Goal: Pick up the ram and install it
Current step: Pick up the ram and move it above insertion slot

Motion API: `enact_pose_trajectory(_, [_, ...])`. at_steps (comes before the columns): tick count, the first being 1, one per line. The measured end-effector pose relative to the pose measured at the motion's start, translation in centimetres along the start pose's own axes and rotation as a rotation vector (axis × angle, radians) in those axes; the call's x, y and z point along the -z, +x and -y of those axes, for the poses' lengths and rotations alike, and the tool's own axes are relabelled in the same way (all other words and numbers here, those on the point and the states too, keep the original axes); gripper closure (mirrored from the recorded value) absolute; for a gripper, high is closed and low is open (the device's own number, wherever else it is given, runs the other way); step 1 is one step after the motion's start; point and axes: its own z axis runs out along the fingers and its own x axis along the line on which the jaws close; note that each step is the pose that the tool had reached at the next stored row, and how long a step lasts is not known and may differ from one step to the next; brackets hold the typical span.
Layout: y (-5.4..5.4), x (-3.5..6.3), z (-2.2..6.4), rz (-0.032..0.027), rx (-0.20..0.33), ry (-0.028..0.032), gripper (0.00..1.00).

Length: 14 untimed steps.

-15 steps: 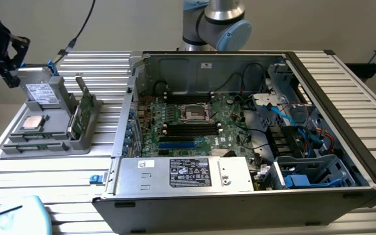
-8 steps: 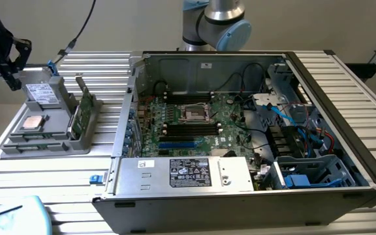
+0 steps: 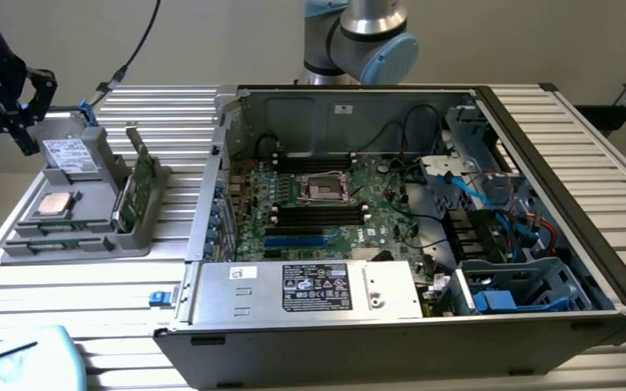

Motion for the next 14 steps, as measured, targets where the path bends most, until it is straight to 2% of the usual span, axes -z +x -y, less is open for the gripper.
enact_pose_trajectory(6, [0.00,-0.25,0.01,-0.0051,0.110,0.0020,0.89])
enact_pose_trajectory(14, [0.00,-0.44,0.02,-0.0202,0.255,-0.0012,0.89])
